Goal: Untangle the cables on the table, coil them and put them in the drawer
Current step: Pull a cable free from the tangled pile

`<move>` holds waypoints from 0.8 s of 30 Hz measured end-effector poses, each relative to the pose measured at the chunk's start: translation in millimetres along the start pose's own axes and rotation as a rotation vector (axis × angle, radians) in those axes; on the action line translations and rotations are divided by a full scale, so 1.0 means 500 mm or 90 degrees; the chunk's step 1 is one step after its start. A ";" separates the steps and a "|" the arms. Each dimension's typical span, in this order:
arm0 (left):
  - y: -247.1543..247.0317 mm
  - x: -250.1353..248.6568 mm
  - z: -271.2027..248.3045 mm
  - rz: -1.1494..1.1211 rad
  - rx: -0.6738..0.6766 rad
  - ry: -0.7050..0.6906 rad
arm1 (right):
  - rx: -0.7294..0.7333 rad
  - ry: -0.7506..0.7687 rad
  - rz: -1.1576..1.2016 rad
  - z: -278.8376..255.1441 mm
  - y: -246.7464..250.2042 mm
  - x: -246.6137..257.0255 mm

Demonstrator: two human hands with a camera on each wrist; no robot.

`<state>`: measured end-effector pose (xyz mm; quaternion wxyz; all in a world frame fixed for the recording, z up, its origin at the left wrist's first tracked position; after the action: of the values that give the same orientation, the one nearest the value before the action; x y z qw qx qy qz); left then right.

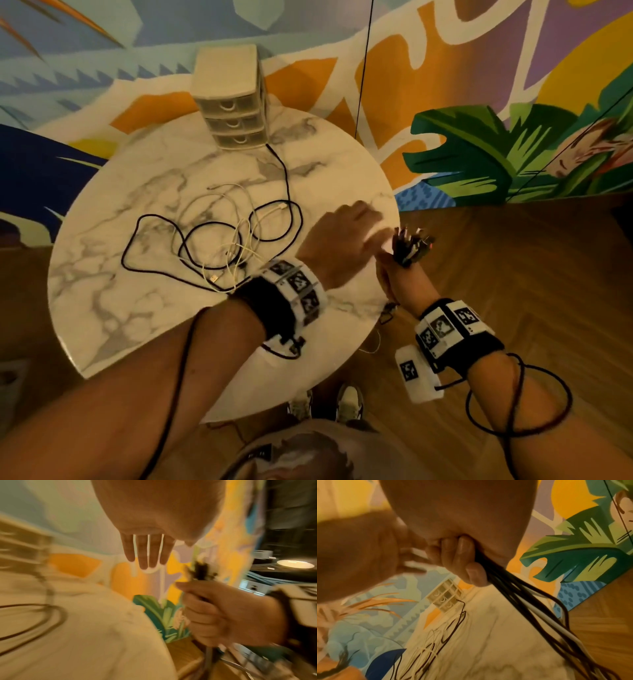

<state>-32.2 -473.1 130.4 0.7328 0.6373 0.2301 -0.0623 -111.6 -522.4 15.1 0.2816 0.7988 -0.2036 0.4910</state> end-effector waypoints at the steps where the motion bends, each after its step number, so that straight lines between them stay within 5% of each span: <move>1: -0.005 0.068 -0.017 0.006 0.040 0.053 | 0.030 -0.027 0.041 -0.001 -0.015 -0.007; 4: -0.052 0.243 -0.115 0.140 0.270 0.163 | 0.141 -0.046 0.126 -0.025 -0.063 -0.011; 7: -0.135 0.337 -0.261 0.259 0.530 0.167 | 0.170 -0.069 0.144 -0.033 -0.098 -0.035; 9: -0.178 0.362 -0.328 0.269 0.592 0.146 | 0.168 -0.098 0.164 -0.039 -0.113 -0.042; 15: -0.227 0.357 -0.350 0.384 0.549 -0.009 | 0.180 -0.107 0.145 -0.044 -0.148 -0.043; 24: -0.220 0.321 -0.333 0.351 0.456 -0.002 | 0.193 -0.077 0.092 -0.053 -0.199 -0.040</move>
<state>24.9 -300.4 -49.7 0.4557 0.8881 0.0145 0.0589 -78.0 -428.7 -18.6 0.1094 0.8432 -0.2010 0.4864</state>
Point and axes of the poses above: each hand's wrist, its own z-axis towards the middle knuckle, its own y-axis out of the back of the hand, x = y × z, the point moved 10 cm from there along z, towards the middle knuckle, and after that the axes turned 2 degrees about z, right-handed, at the moved point
